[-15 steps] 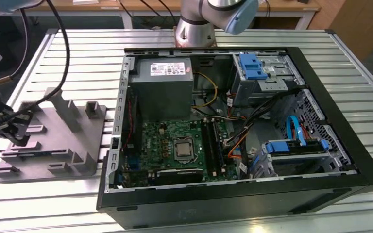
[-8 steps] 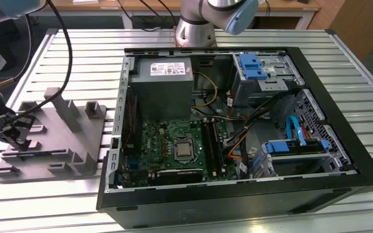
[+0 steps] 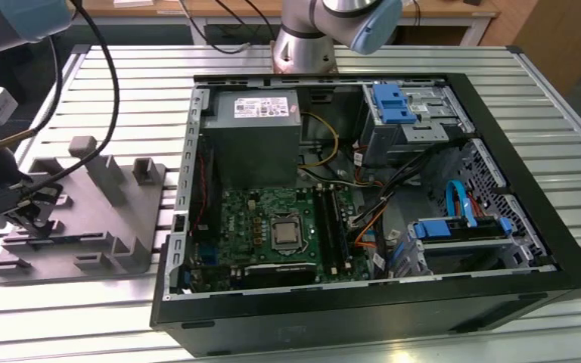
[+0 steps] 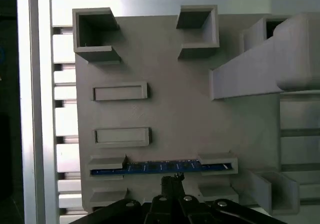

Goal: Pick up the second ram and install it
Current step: 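Reach for the second ram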

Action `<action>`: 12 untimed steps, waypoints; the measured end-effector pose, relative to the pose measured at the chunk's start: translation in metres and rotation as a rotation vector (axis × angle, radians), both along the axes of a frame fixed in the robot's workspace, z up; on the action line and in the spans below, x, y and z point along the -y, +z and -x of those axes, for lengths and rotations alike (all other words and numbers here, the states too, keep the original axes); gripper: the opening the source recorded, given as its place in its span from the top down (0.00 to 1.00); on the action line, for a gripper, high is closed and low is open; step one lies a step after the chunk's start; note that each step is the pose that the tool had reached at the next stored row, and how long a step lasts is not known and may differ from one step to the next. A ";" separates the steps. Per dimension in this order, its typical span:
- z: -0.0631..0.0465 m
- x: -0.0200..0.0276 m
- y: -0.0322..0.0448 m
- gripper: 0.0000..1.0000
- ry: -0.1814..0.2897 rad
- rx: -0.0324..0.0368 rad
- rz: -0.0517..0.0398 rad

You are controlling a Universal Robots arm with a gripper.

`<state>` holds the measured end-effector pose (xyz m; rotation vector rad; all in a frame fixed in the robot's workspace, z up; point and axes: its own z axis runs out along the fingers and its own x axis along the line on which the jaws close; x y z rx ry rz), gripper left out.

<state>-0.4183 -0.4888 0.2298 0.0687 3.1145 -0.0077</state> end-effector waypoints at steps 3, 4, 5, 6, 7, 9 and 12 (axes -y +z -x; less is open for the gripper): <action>0.000 -0.0032 -0.0055 0.90 0.009 0.0001 0.0002; 0.000 -0.0037 -0.0070 0.90 0.011 0.0000 0.0004; 0.000 -0.0038 -0.0083 0.90 0.012 0.0000 0.0005; 0.000 -0.0038 -0.0092 0.90 0.013 0.0001 0.0004; 0.000 -0.0038 -0.0094 0.90 0.013 0.0000 0.0005; 0.000 -0.0039 -0.0094 0.90 0.013 -0.0001 0.0005; 0.000 -0.0039 -0.0095 0.90 0.013 0.0000 -0.0009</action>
